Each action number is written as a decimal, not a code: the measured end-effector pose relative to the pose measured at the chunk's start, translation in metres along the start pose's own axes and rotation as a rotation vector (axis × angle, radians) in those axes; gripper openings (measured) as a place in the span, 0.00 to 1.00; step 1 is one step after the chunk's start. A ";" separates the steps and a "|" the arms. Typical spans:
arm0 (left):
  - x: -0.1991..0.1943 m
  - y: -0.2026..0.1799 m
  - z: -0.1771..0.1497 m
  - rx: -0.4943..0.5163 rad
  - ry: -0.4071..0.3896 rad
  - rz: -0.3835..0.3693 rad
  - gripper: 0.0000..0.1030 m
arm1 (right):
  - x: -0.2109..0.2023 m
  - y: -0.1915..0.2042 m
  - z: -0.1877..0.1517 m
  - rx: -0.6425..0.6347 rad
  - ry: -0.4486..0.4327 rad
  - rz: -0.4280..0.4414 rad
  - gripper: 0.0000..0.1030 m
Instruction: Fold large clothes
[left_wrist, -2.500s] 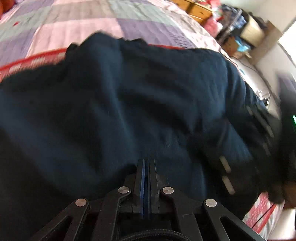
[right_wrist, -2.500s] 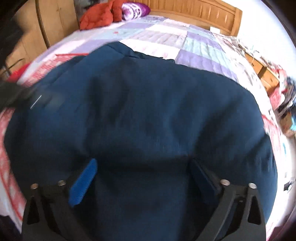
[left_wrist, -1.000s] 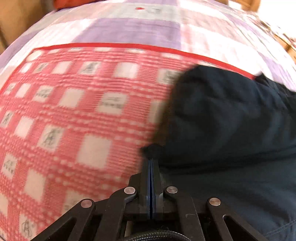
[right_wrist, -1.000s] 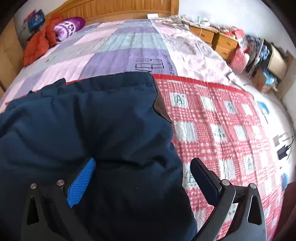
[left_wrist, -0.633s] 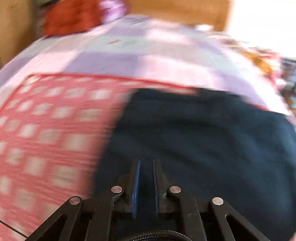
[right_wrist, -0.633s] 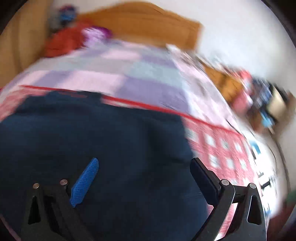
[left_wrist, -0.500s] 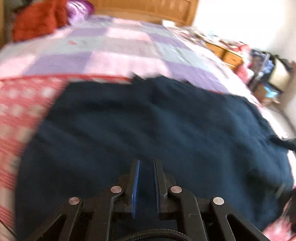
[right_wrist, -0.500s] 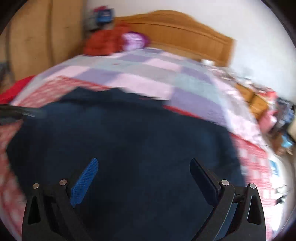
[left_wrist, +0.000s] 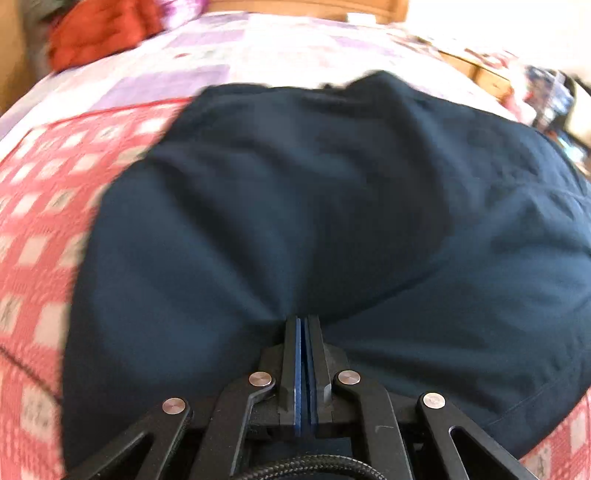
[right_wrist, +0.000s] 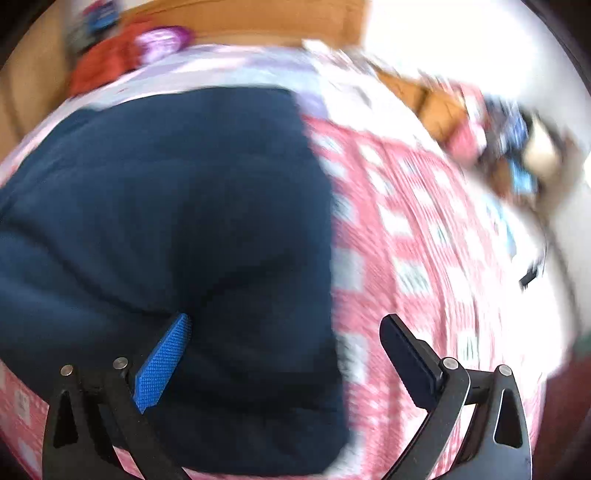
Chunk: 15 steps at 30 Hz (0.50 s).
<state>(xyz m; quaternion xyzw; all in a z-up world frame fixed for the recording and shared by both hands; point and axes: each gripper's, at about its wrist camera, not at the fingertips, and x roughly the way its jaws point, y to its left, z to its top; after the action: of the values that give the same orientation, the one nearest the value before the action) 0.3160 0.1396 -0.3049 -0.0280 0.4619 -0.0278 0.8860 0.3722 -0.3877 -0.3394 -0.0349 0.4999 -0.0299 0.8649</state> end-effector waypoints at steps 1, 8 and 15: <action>0.000 0.006 -0.004 -0.006 0.004 0.032 0.06 | 0.000 -0.002 -0.001 -0.018 0.004 -0.010 1.00; 0.007 0.044 -0.011 -0.106 0.064 0.131 0.06 | 0.008 -0.002 0.001 -0.067 -0.007 -0.015 1.00; -0.046 -0.028 -0.022 -0.047 -0.007 -0.032 0.06 | -0.059 0.055 -0.012 -0.171 -0.169 -0.033 0.98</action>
<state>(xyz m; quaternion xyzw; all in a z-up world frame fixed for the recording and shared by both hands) 0.2706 0.1148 -0.2777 -0.0564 0.4588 -0.0312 0.8862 0.3333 -0.3281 -0.2999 -0.1190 0.4251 0.0015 0.8973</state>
